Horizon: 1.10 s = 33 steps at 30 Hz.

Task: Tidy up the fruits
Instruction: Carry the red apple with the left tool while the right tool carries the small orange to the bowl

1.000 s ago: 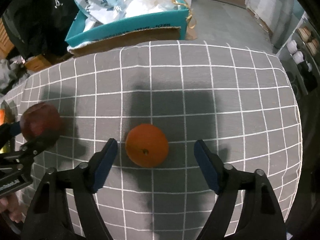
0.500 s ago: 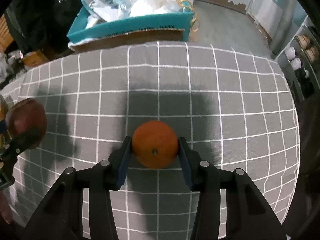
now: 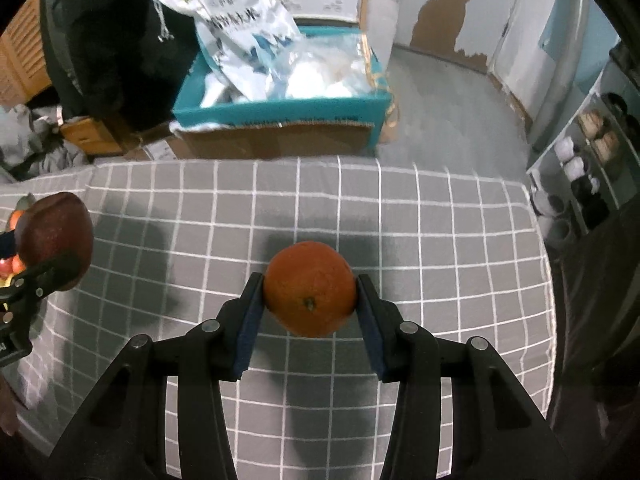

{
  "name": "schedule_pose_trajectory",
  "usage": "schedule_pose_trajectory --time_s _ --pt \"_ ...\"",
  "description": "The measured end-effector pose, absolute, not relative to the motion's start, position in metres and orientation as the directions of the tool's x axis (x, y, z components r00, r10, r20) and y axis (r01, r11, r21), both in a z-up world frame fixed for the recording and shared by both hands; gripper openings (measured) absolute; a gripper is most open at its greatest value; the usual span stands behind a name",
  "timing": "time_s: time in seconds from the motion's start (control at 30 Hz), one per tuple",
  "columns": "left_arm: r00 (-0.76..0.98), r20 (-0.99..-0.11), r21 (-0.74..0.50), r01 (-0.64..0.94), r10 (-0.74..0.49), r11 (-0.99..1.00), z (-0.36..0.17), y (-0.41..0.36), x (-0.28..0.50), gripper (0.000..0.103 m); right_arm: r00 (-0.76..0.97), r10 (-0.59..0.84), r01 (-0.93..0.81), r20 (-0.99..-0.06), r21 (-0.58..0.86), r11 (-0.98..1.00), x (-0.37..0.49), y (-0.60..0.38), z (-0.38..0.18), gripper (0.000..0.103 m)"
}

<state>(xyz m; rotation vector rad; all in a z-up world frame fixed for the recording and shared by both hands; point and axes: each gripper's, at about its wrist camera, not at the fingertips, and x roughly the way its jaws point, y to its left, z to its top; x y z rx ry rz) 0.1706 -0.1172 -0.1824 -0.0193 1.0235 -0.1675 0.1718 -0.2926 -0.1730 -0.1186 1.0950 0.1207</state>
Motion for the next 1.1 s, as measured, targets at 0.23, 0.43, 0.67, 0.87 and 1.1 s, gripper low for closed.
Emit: schedule_pose_trajectory --time_s 0.23,0.43,0.67,0.87,1.1 --pt "0.575 -0.805 -0.083 0.136 -0.146 0.987 -0.147 -0.103 0.155 0.077 0.508 0.064 -0.181 -0.859 -0.034 0.983 0.159 -0.28 -0.141 0.044" --pt "0.631 -0.764 -0.074 0.127 -0.138 0.989 -0.119 -0.087 0.138 0.077 0.554 0.095 -0.201 -0.827 -0.022 0.979 0.148 -0.267 -0.114 0.044" --pt "0.682 -0.721 -0.069 0.109 -0.126 0.992 -0.091 -0.066 0.119 0.077 0.592 0.134 -0.238 -0.795 -0.014 0.971 0.135 -0.248 -0.086 0.044" --pt "0.705 -0.7 -0.078 0.083 -0.114 0.993 -0.078 -0.044 0.103 0.077 0.619 0.178 -0.282 -0.765 -0.005 0.959 0.125 -0.225 -0.069 0.044" --pt "0.725 -0.684 -0.079 0.033 -0.078 0.996 -0.072 -0.015 0.088 0.077 0.621 0.239 -0.35 -0.747 0.009 0.937 0.114 -0.197 -0.054 0.044"
